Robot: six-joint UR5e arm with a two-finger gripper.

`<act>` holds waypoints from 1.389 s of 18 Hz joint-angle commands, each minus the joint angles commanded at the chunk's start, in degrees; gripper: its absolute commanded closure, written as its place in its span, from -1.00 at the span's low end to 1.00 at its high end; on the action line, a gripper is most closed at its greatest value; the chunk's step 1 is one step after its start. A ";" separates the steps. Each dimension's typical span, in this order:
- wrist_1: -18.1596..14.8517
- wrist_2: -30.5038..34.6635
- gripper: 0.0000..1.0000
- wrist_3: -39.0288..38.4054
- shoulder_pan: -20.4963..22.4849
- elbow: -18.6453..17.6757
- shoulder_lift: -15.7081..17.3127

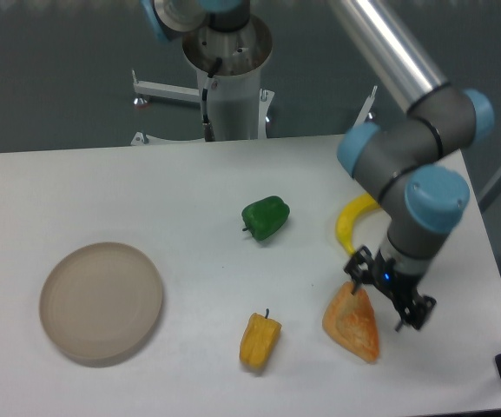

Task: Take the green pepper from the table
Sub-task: 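Move the gripper over the green bell pepper and lower it, then close the gripper around the green bell pepper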

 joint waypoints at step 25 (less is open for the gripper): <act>8.97 -1.60 -1.00 4.73 -0.79 -35.97 19.53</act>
